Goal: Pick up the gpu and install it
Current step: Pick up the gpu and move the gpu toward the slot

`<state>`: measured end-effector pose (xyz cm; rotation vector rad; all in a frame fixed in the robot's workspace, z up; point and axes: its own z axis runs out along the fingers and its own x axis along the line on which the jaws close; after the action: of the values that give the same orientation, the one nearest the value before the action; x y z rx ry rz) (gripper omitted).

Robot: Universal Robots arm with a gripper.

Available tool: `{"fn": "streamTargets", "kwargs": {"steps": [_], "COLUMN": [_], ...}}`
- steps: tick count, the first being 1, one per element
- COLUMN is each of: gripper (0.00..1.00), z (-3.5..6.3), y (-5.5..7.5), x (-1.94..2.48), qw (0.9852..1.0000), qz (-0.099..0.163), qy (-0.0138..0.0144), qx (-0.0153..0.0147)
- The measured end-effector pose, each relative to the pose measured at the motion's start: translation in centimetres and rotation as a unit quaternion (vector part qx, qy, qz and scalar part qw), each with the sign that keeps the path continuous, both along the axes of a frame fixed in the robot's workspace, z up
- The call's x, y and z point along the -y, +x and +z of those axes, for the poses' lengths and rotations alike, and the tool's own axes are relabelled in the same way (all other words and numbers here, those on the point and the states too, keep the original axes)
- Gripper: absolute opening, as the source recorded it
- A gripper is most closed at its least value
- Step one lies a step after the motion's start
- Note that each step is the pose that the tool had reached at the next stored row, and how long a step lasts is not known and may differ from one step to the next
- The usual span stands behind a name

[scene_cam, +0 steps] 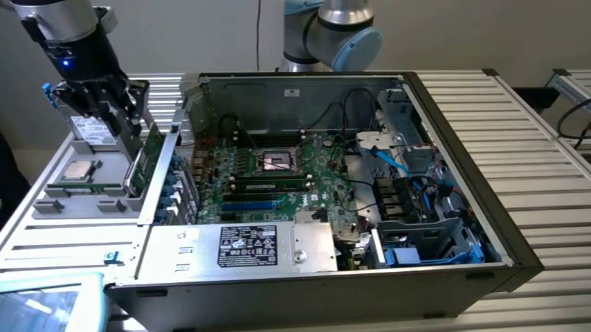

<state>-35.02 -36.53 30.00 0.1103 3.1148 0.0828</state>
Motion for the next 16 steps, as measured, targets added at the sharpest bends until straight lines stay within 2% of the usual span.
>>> {"fn": "streamTargets", "kwargs": {"steps": [16], "gripper": [0.43], "z": [-2.91], "y": [-0.2], "x": [0.40], "qw": [1.0000], "qz": [0.000], "qy": [0.0005], "qx": [-0.0001]}}
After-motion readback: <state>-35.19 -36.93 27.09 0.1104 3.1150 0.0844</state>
